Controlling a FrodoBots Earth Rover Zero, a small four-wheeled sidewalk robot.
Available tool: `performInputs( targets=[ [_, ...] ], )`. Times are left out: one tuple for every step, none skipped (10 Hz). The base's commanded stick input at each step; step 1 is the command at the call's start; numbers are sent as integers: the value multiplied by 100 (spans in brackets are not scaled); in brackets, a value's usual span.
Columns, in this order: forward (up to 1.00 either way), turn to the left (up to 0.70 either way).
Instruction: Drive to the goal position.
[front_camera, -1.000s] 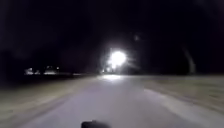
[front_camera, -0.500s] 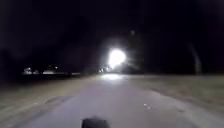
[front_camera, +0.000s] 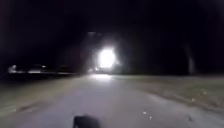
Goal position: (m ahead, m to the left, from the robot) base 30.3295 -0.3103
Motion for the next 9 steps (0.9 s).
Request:
performInputs(
  targets=[
    [100, 0],
    [100, 0],
    [100, 0],
    [100, 0],
    [100, 0],
    [100, 0],
    [100, 0],
    [100, 0],
    [100, 0]
  ],
)
